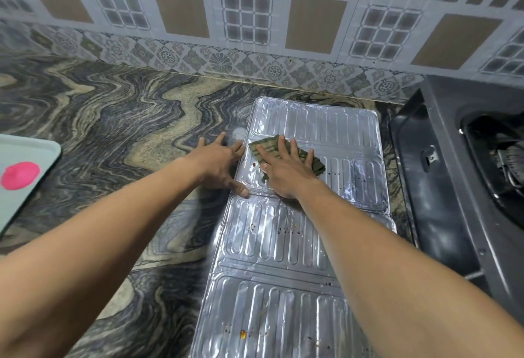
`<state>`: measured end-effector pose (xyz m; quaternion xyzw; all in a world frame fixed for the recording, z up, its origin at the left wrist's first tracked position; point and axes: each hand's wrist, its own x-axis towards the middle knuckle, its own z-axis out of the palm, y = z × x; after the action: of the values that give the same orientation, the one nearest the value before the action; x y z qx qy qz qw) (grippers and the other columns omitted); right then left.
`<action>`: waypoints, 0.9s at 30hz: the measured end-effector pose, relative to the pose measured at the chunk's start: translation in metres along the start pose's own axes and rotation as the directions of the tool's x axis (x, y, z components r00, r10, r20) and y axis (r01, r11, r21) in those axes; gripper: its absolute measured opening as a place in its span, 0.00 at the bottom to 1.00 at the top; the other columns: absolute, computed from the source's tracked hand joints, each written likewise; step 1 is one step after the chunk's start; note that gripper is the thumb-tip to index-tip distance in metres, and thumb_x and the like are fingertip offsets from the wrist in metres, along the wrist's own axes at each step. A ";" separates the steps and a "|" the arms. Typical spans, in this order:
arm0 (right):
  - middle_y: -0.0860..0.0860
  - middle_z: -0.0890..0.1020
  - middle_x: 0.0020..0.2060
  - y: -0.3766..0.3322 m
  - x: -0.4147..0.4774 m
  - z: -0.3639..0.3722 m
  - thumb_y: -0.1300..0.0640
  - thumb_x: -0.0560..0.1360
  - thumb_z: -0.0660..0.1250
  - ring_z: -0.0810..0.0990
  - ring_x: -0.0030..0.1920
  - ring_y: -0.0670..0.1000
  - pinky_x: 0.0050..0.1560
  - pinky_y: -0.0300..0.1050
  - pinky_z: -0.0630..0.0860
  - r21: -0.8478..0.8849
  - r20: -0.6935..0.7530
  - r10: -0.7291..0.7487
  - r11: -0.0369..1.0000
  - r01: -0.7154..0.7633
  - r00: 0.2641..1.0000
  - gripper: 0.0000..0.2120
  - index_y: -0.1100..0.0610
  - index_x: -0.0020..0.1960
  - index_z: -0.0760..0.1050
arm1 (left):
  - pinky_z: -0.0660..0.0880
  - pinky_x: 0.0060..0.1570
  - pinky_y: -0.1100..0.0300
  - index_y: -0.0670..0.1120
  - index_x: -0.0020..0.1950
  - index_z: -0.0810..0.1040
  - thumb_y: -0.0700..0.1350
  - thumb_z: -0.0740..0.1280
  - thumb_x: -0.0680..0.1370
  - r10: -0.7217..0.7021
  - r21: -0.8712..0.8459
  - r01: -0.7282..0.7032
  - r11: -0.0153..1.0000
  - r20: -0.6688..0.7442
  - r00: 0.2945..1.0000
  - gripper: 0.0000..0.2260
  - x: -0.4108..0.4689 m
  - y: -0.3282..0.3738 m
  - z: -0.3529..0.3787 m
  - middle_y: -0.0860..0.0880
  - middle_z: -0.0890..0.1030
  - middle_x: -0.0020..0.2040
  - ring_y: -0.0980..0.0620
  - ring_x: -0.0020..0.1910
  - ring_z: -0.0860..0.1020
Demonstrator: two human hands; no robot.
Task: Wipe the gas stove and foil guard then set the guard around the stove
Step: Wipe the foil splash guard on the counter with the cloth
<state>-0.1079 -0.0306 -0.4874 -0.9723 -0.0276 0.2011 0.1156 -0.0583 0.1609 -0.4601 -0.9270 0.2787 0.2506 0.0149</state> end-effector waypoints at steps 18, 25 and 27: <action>0.49 0.36 0.80 0.004 -0.019 -0.011 0.72 0.74 0.55 0.32 0.78 0.58 0.70 0.71 0.30 -0.071 0.104 -0.221 0.971 0.229 0.970 0.45 0.29 0.76 0.52 | 0.34 0.68 0.27 0.59 0.80 0.43 0.78 0.65 0.61 -0.116 0.004 0.116 0.993 -0.002 0.993 0.56 -0.007 0.004 0.005 0.47 0.36 0.80 0.36 0.76 0.33; 0.49 0.37 0.80 0.001 -0.031 -0.012 0.72 0.72 0.55 0.34 0.79 0.58 0.71 0.71 0.32 -0.105 0.127 -0.244 0.960 0.258 0.961 0.46 0.31 0.77 0.53 | 0.34 0.68 0.28 0.58 0.81 0.43 0.77 0.66 0.61 -0.121 0.014 0.121 0.993 0.012 0.993 0.56 -0.007 0.007 0.002 0.47 0.37 0.80 0.36 0.77 0.34; 0.50 0.37 0.80 -0.002 -0.031 -0.011 0.70 0.73 0.54 0.34 0.79 0.59 0.71 0.73 0.33 -0.121 0.117 -0.231 0.962 0.244 0.966 0.45 0.31 0.77 0.49 | 0.34 0.68 0.28 0.58 0.80 0.42 0.77 0.65 0.61 -0.124 0.020 0.124 0.992 0.007 0.992 0.56 -0.008 0.007 0.003 0.47 0.38 0.80 0.37 0.77 0.34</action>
<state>-0.1316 -0.0345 -0.4657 -0.9560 -0.1635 0.2330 0.0717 -0.0690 0.1594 -0.4579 -0.9413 0.2229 0.2504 0.0407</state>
